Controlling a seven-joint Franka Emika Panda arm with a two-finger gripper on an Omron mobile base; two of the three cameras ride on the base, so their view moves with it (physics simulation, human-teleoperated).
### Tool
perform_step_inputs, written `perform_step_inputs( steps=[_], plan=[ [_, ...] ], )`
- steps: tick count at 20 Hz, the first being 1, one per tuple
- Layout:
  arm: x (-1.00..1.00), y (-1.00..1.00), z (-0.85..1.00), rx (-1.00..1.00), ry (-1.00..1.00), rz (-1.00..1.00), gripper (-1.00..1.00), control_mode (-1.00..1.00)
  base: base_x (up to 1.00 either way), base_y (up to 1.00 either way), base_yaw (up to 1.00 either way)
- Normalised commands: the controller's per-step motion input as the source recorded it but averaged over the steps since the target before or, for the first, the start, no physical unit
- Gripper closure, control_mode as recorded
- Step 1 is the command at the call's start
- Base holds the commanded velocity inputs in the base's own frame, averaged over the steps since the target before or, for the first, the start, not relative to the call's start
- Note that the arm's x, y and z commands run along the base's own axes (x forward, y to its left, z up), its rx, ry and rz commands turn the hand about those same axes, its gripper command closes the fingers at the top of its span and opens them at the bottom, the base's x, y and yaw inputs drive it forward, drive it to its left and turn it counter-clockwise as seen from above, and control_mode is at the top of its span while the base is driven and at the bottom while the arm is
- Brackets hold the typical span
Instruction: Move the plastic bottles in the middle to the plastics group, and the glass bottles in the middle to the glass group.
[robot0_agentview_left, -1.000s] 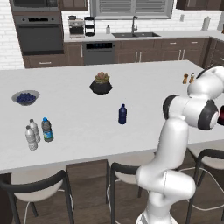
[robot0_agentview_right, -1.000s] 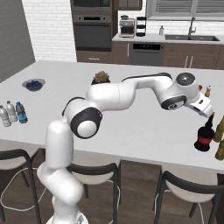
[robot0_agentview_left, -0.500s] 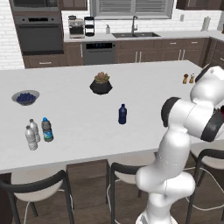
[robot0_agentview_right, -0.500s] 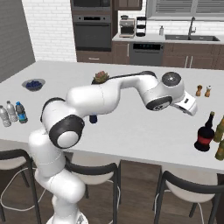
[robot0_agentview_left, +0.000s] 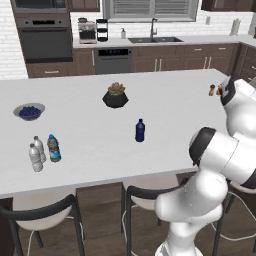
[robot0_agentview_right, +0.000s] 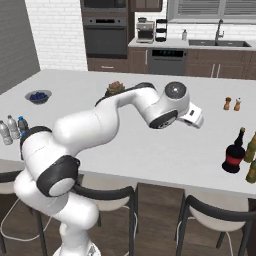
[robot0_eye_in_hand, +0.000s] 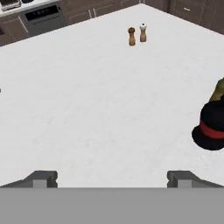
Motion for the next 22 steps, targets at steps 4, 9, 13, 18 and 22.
perform_step_inputs(
  steps=[4,9,13,18,22],
  plan=[
    [-0.12,0.86,0.09,0.0,0.0,0.15,-1.0,-1.0,0.0,0.0,0.0],
    [-0.15,0.93,0.05,0.0,0.0,0.18,-1.0,-1.0,0.0,0.0,0.0],
    [-0.13,0.87,0.02,0.0,0.0,0.18,-1.0,-1.0,0.0,0.0,0.0],
    [-0.04,0.91,0.01,0.0,0.0,0.15,-1.0,-1.0,0.0,0.0,0.0],
    [0.02,0.89,0.04,0.0,0.04,0.15,-1.0,-1.0,0.0,0.0,0.0]
  ],
)
